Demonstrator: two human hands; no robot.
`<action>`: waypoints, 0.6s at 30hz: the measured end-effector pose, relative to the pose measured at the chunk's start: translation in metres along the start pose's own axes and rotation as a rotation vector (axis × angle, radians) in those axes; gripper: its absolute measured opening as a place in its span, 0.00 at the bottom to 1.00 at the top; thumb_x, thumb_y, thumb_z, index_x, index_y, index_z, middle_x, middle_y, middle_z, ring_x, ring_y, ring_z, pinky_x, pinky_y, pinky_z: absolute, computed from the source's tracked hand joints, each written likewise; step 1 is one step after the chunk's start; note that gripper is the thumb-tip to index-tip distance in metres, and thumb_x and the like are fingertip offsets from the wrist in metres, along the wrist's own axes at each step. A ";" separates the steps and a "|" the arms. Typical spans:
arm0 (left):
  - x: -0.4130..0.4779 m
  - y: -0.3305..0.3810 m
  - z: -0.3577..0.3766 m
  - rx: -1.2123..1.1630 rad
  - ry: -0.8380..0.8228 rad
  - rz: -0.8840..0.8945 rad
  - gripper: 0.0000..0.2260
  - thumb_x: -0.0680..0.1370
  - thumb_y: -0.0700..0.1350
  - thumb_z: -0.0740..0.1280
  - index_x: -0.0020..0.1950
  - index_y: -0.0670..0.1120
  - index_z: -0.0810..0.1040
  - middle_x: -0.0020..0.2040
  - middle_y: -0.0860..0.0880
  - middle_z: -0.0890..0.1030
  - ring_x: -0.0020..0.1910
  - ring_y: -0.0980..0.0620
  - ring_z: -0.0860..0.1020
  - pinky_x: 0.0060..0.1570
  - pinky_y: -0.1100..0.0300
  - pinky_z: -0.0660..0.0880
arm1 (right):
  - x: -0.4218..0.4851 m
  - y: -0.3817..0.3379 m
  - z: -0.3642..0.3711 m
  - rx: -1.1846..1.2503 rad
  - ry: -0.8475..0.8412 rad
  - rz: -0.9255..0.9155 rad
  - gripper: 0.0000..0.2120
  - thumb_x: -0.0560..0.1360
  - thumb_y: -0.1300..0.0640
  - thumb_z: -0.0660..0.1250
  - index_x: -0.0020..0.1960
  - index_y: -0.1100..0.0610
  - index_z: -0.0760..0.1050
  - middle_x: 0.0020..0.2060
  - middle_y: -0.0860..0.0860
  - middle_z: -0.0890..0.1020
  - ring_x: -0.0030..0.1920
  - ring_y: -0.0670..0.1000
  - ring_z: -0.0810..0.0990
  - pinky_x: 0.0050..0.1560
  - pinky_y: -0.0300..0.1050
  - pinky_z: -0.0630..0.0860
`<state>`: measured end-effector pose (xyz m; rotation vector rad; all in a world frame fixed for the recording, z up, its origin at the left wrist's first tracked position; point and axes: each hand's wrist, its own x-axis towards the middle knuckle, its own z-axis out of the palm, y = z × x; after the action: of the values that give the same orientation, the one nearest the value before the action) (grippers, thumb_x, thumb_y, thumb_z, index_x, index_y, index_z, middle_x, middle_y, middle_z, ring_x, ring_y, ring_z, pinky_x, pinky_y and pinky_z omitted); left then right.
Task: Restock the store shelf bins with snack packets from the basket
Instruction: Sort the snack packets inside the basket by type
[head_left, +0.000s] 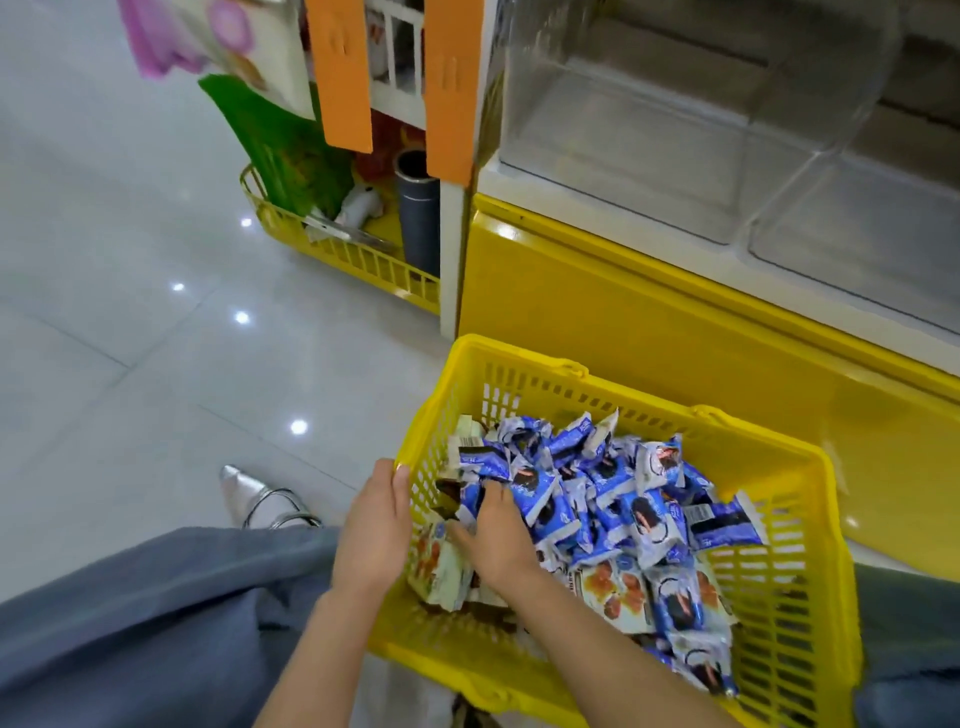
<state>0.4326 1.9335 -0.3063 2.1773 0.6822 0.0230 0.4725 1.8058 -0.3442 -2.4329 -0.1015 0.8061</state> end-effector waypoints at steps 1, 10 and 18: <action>0.000 0.000 -0.001 0.000 -0.004 -0.004 0.13 0.81 0.52 0.51 0.44 0.45 0.68 0.34 0.50 0.73 0.35 0.48 0.72 0.35 0.55 0.63 | 0.001 -0.001 -0.001 -0.001 -0.004 0.008 0.30 0.76 0.50 0.65 0.71 0.61 0.58 0.67 0.57 0.67 0.68 0.55 0.66 0.67 0.46 0.67; -0.013 0.006 -0.011 0.023 0.102 0.142 0.12 0.80 0.45 0.59 0.62 0.44 0.70 0.54 0.51 0.70 0.53 0.54 0.69 0.53 0.60 0.66 | -0.029 0.011 -0.072 0.049 -0.084 -0.308 0.09 0.78 0.49 0.62 0.41 0.41 0.66 0.32 0.44 0.69 0.28 0.38 0.68 0.32 0.30 0.66; -0.048 0.042 -0.004 -0.382 -0.575 0.196 0.12 0.74 0.51 0.69 0.57 0.60 0.72 0.52 0.61 0.80 0.51 0.66 0.77 0.50 0.69 0.72 | -0.063 0.003 -0.108 0.222 -0.065 -0.504 0.11 0.79 0.51 0.59 0.41 0.53 0.74 0.28 0.46 0.70 0.29 0.42 0.67 0.32 0.33 0.65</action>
<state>0.4100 1.8921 -0.2626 1.7486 0.1200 -0.3321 0.4823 1.7345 -0.2413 -2.0414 -0.5913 0.6251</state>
